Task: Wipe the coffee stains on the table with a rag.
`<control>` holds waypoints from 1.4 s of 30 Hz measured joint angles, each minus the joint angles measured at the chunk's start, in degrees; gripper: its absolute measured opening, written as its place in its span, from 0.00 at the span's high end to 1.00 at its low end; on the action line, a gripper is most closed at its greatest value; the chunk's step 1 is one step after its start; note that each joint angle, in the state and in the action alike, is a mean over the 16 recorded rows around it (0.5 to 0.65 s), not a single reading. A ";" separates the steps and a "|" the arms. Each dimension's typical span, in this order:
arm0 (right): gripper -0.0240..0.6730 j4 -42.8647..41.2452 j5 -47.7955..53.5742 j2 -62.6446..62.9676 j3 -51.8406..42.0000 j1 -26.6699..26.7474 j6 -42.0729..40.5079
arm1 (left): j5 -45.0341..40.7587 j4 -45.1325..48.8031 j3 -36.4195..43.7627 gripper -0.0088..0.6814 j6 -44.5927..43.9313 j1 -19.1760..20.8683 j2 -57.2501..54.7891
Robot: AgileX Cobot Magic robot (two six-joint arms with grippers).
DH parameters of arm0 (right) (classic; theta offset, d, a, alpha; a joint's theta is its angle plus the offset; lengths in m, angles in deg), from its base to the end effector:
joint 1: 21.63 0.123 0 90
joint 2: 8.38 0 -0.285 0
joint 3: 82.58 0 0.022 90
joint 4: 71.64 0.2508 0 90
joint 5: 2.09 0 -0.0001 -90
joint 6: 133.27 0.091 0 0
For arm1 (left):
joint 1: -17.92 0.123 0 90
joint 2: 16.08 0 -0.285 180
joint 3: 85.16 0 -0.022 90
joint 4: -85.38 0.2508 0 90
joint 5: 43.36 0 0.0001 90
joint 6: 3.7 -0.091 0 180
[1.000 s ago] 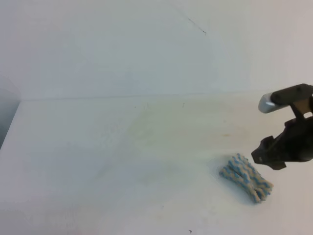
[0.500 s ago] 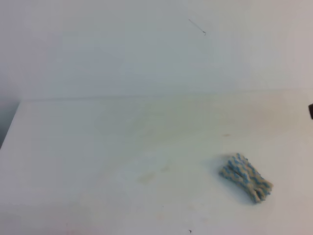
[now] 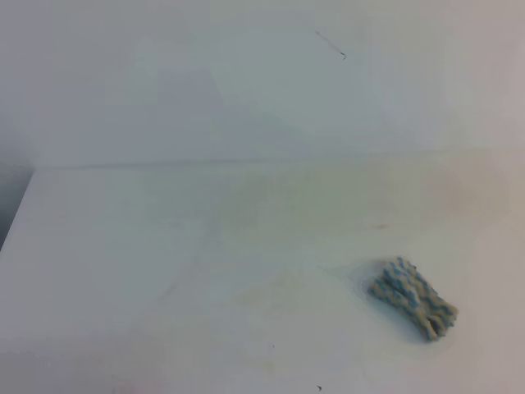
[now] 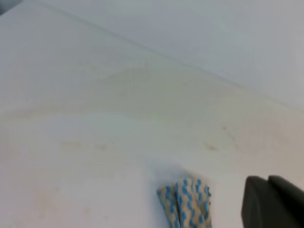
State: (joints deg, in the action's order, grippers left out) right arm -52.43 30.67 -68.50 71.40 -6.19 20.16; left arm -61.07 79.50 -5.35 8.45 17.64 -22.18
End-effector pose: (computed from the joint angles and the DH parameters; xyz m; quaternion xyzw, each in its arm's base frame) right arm 0.1752 0.0652 0.3676 -0.2344 0.8196 0.0998 0.5133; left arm 0.0536 -0.0031 0.1717 -0.1098 0.7777 -0.1091 0.6092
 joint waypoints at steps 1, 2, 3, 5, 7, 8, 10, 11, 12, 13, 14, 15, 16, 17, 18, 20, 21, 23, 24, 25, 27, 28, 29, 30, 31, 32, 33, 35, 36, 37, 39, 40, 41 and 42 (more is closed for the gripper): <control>0.96 0.04 0.05 0.56 -0.28 -0.07 0.01 | -0.01 0.00 0.00 0.99 0.00 0.00 0.00; 0.96 0.09 0.10 1.31 -0.62 -0.18 0.00 | -0.01 0.00 0.00 0.99 0.00 0.00 0.00; 0.97 0.13 0.15 2.26 -1.00 -0.33 0.00 | -0.01 0.00 0.00 0.99 0.00 0.00 0.00; 0.97 0.14 0.13 4.71 -1.97 -0.83 -0.07 | -0.01 0.00 0.00 0.99 0.00 0.00 0.00; 0.97 0.02 0.11 7.81 -3.19 -1.60 -0.16 | -0.01 0.00 0.00 0.99 0.00 0.00 0.00; 0.97 -0.06 0.16 9.62 -3.93 -2.13 -0.19 | -0.01 0.00 0.00 0.99 0.00 0.00 0.00; 0.97 -0.32 -0.30 13.59 -5.73 -3.50 -0.41 | -0.01 0.00 0.00 0.99 0.00 0.00 -0.01; 0.97 -0.44 -0.46 15.72 -6.83 -4.36 -0.52 | -0.01 0.00 0.00 0.99 0.00 0.00 -0.01; 0.97 -0.57 -0.81 17.90 -8.04 -5.31 -0.59 | -0.01 0.00 0.00 0.99 0.00 0.00 -0.02; 0.97 -0.74 -1.59 20.16 -9.42 -6.35 -0.52 | -0.01 0.00 0.00 0.99 0.00 0.00 -0.03; 0.97 -0.93 -2.61 22.46 -10.96 -7.47 -0.40 | -0.01 0.00 0.00 0.99 0.00 0.00 -0.03; 0.97 -1.11 -3.48 24.78 -12.69 -8.66 -0.31 | -0.01 0.00 0.00 0.99 0.00 0.00 -0.04; 0.97 -1.30 -4.49 27.13 -14.57 -9.87 -0.18 | -0.01 0.00 0.00 0.99 0.00 0.00 -0.05; 0.97 -1.49 -5.91 29.45 -16.61 -11.10 0.04 | -0.01 0.00 0.00 0.99 0.00 0.00 -0.05; 0.97 -1.67 -7.24 31.74 -18.81 -12.30 0.23 | -0.01 0.00 0.00 0.99 0.00 0.00 -0.06; 0.97 -2.02 -10.12 36.09 -23.36 -14.53 0.69 | -0.01 0.00 0.00 0.99 0.00 0.00 -0.07; 0.97 -2.14 -11.63 38.17 -25.89 -15.54 0.96 | -0.01 0.00 0.00 0.99 0.00 0.00 -0.08; 0.97 -2.29 -14.51 42.07 -31.11 -17.37 1.45 | -0.01 0.00 0.00 0.99 0.00 0.00 -0.09; 0.97 -2.28 -16.04 43.76 -33.75 -18.15 1.70 | -0.01 0.00 0.00 0.99 0.00 0.00 -0.10; 0.97 -2.17 -17.41 45.33 -36.28 -18.83 2.04 | -0.01 0.00 0.00 0.99 0.00 0.00 -0.10; 0.97 -2.02 -19.85 48.05 -40.87 -19.82 2.76 | -0.01 0.00 0.00 0.99 0.00 0.00 -0.10; 0.97 -1.93 -20.84 49.23 -42.95 -20.15 3.07 | -0.01 0.00 0.00 0.99 0.00 0.00 -0.10; 0.97 -1.87 -21.30 50.28 -44.84 -20.37 3.26 | -0.01 0.00 0.00 0.99 0.00 0.00 -0.10; 0.97 -1.81 -21.49 51.20 -46.52 -20.51 3.40 | -0.01 0.00 0.00 0.99 0.00 0.00 -0.10; 0.97 -1.74 -21.75 51.97 -47.96 -20.58 3.56 | -0.01 0.00 0.00 0.99 0.00 0.00 -0.10; 0.97 -1.68 -21.81 52.61 -49.23 -20.62 3.69 | -0.01 0.00 0.00 0.99 0.00 0.00 -0.10; 0.97 -1.62 -21.40 53.11 -50.27 -20.63 3.75 | -0.01 0.00 0.00 0.99 0.00 0.00 -0.10; 0.97 -1.43 -20.42 53.74 -51.97 -20.64 3.93 | -0.01 0.00 0.00 0.99 0.00 0.00 -0.10; 0.97 -1.31 -19.70 53.88 -52.44 -20.65 4.01 | -0.01 0.00 0.00 0.99 0.00 0.00 -0.10; 0.97 -1.20 -18.96 53.93 -52.76 -20.65 4.11 | -0.01 0.00 0.00 0.99 0.00 0.00 -0.10; 0.97 -1.12 -17.62 53.86 -53.05 -20.66 4.38 | -0.01 0.00 0.00 0.99 0.00 0.00 -0.10; 0.97 -1.28 -16.91 53.86 -53.03 -20.66 4.59 | -0.01 0.00 0.00 0.99 0.00 0.00 -0.10; 0.97 -1.62 -16.19 53.86 -53.02 -20.66 4.87 | -0.01 0.00 0.00 0.99 0.00 0.00 -0.10; 0.97 -2.07 -15.48 53.86 -53.02 -20.66 5.29 | -0.01 0.00 0.00 0.99 0.00 0.00 -0.10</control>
State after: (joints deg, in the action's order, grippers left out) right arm -54.50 15.19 -14.65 18.38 -26.85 25.45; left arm -61.08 79.50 -5.35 8.45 17.64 -22.28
